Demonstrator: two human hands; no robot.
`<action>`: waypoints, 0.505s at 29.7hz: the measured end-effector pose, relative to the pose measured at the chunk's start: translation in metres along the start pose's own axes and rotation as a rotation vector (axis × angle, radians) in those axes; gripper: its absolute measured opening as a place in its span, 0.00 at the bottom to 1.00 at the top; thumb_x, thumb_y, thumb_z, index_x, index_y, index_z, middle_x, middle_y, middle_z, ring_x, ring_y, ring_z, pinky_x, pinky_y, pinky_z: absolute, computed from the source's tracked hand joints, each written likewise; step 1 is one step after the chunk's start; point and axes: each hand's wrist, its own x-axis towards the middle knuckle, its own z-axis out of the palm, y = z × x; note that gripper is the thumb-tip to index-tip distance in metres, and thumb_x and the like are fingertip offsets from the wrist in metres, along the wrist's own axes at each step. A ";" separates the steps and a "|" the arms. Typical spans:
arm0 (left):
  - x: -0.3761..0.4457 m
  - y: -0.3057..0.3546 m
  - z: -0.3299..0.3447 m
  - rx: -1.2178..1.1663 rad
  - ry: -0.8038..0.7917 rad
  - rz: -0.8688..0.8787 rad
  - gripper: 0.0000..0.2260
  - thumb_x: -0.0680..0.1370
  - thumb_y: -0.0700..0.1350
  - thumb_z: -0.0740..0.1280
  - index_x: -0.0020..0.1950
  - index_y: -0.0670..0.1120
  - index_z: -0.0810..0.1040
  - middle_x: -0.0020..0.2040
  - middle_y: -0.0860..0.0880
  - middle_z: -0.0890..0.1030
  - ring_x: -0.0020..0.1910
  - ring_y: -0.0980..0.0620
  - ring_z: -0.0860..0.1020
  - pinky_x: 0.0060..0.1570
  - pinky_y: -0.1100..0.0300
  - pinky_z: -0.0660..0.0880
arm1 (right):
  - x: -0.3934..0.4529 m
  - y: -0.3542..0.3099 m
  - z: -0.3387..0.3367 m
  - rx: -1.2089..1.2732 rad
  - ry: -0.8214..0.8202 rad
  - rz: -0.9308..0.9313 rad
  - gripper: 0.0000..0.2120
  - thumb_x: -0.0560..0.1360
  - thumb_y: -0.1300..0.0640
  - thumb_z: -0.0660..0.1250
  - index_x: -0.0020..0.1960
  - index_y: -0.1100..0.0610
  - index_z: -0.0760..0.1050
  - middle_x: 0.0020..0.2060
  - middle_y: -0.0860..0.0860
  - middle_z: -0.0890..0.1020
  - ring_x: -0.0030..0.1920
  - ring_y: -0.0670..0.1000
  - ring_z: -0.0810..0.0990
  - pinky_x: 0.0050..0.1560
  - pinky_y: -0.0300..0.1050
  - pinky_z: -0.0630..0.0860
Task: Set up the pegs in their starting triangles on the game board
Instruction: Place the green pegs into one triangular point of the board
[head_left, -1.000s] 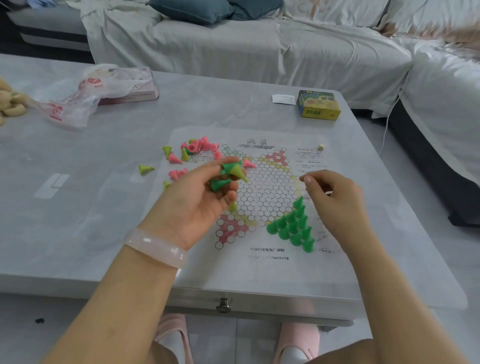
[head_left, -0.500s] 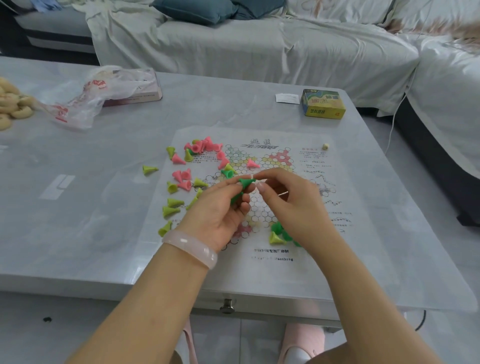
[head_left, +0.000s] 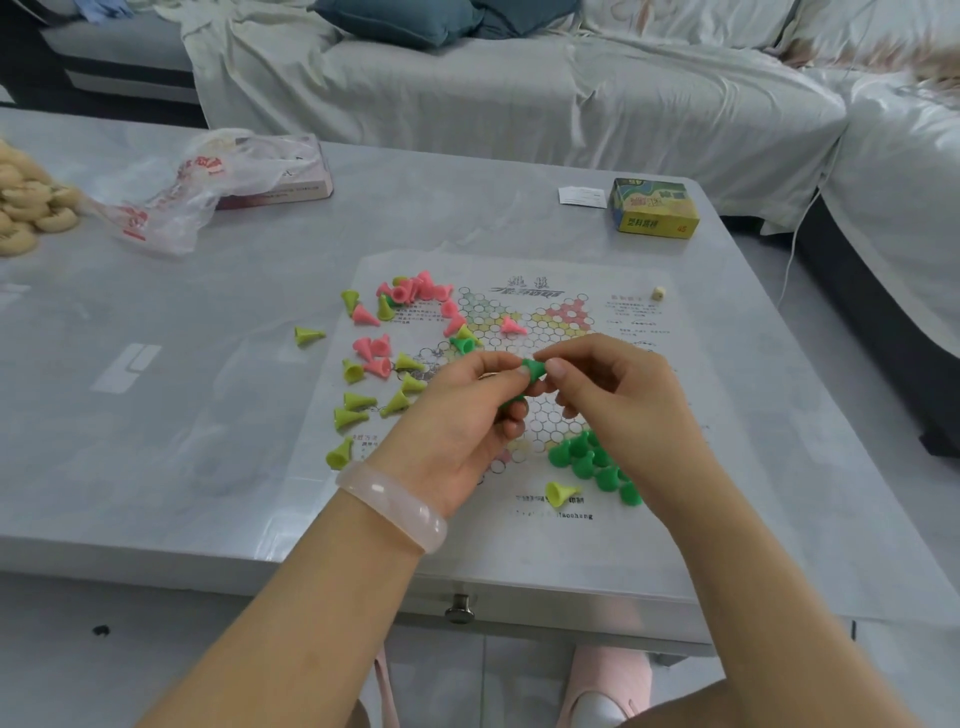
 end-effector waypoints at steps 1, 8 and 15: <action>0.000 0.000 0.000 0.009 -0.006 0.004 0.06 0.77 0.34 0.60 0.43 0.43 0.72 0.32 0.48 0.76 0.26 0.57 0.68 0.23 0.69 0.65 | 0.000 0.000 -0.001 0.074 0.019 0.030 0.07 0.74 0.62 0.65 0.44 0.51 0.79 0.32 0.46 0.81 0.31 0.40 0.76 0.36 0.33 0.74; -0.008 -0.009 -0.004 0.895 -0.041 0.288 0.03 0.76 0.47 0.63 0.48 0.51 0.71 0.30 0.53 0.71 0.30 0.57 0.70 0.30 0.65 0.67 | 0.003 0.002 -0.017 0.183 0.118 0.070 0.06 0.73 0.65 0.65 0.42 0.55 0.77 0.32 0.47 0.80 0.31 0.40 0.75 0.35 0.32 0.73; -0.016 -0.042 0.009 1.608 -0.219 0.458 0.16 0.76 0.56 0.61 0.56 0.46 0.68 0.48 0.47 0.77 0.49 0.46 0.74 0.39 0.57 0.65 | 0.004 0.012 -0.033 0.190 0.269 0.113 0.09 0.74 0.65 0.64 0.42 0.53 0.78 0.33 0.46 0.81 0.33 0.40 0.77 0.38 0.32 0.75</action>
